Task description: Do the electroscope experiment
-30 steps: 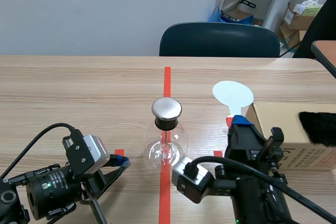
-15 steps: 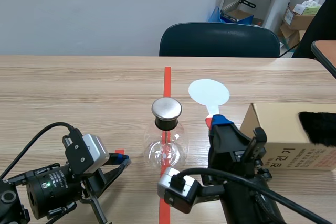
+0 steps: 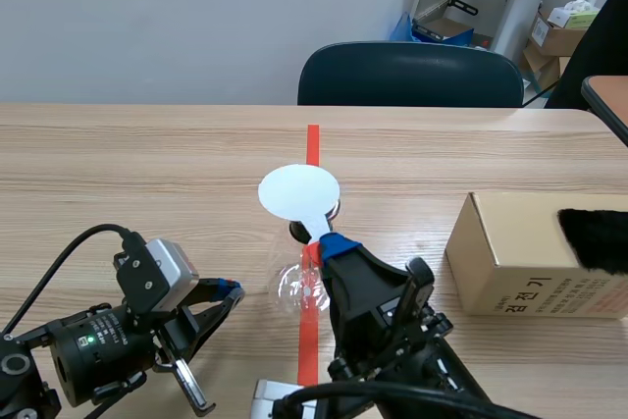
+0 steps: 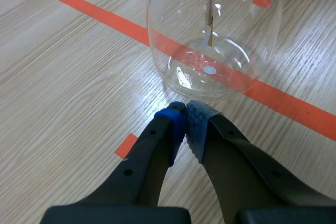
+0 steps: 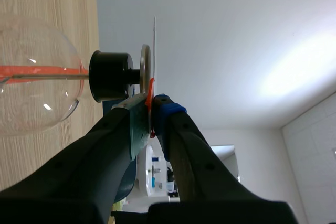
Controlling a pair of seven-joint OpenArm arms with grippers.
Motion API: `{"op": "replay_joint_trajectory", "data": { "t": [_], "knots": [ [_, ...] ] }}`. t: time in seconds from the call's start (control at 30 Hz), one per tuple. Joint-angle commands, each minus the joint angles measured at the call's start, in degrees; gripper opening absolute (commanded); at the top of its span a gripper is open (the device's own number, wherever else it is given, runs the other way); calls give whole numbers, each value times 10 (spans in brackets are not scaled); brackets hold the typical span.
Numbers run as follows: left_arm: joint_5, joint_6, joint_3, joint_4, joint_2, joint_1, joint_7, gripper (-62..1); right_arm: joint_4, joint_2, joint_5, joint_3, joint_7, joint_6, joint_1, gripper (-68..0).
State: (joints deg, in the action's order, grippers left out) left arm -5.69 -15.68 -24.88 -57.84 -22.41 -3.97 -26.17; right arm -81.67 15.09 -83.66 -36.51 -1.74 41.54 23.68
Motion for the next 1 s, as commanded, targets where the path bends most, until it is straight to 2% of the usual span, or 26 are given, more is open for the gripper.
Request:
{"op": "replay_joint_trajectory", "data": {
  "t": [0.0, 0.2, 0.5, 0.63, 0.97],
  "knots": [
    [6, -2, -1, -10, 8, 2, -9, -573, -9, 6, 0, 2, -5, 19, -5, -665],
    [32, -3, -1, -10, 8, 2, -8, -573, -9, 6, 0, 2, -12, 19, -5, -665],
    [32, -3, -1, -10, 8, 2, -8, -573, -9, 6, 0, 2, 6, 19, -5, -665],
    [32, -3, -1, -10, 8, 2, -8, -573, -9, 6, 0, 2, 52, 19, -5, -665],
    [32, -3, -1, -10, 8, 2, -8, -573, -9, 6, 0, 2, 223, 19, -5, -665]
  ]
}}
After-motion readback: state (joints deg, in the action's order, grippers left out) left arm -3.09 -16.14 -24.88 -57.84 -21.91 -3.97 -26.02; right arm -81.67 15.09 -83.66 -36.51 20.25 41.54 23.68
